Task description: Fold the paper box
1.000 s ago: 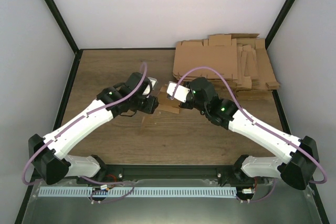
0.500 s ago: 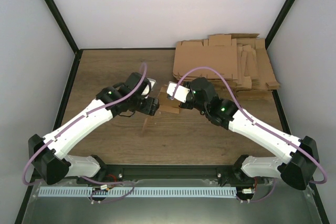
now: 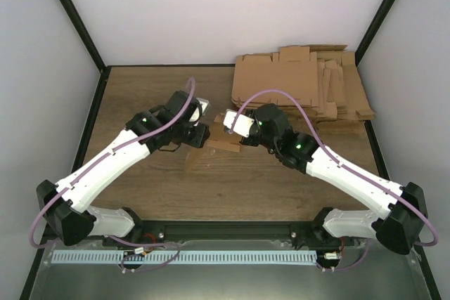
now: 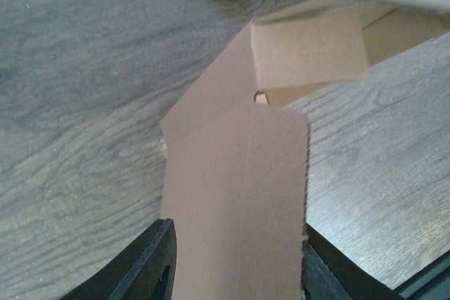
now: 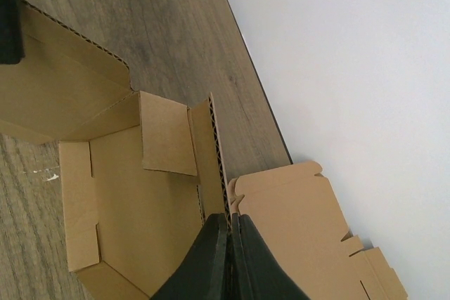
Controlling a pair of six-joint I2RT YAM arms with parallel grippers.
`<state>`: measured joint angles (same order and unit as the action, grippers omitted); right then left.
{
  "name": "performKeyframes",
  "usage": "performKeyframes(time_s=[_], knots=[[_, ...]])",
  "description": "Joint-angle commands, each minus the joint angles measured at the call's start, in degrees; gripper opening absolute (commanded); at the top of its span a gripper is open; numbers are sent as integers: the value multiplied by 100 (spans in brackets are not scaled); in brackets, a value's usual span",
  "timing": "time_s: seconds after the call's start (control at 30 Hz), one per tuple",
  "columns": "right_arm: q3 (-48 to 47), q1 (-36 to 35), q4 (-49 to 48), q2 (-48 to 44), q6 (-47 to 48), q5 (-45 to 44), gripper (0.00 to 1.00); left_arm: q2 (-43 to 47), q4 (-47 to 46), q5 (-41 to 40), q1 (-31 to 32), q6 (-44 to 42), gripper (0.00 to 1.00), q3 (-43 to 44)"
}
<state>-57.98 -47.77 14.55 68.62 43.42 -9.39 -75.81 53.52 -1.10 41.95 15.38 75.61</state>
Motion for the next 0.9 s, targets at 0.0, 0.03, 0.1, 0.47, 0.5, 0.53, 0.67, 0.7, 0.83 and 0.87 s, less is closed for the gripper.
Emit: performKeyframes(time_s=[0.0, 0.03, 0.1, 0.47, 0.5, 0.53, 0.67, 0.7, 0.83, 0.87], knots=[[-2, -29, 138, 28, -81, 139, 1, -17, 44, -139, -42, 0, 44, 313], [-3, -31, 136, 27, -82, 142, 1, -21, 40, -144, -45, -7, 44, 334], [-12, -26, 152, 37, -85, 164, 1, -15, 15, -109, -39, -29, 43, 340], [-8, -31, 145, 62, -108, 209, 2, 1, -51, 66, -41, -53, 4, 350], [-11, -29, 143, 70, -107, 209, 2, -3, -44, 74, -45, -37, 4, 349], [-12, -28, 137, 70, -110, 216, 2, -10, -46, 75, -39, -33, 4, 349], [-21, -31, 141, 71, -134, 231, 4, -30, -59, 79, -49, 24, 4, 358], [-21, -26, 138, 60, -152, 238, 4, -37, -59, 70, -49, 31, 4, 351], [-5, -30, 171, 24, -218, 313, 7, -55, -60, 39, -60, 61, 4, 349], [-4, -26, 181, 9, -237, 332, 8, -63, -58, 56, -61, 66, 4, 344]])
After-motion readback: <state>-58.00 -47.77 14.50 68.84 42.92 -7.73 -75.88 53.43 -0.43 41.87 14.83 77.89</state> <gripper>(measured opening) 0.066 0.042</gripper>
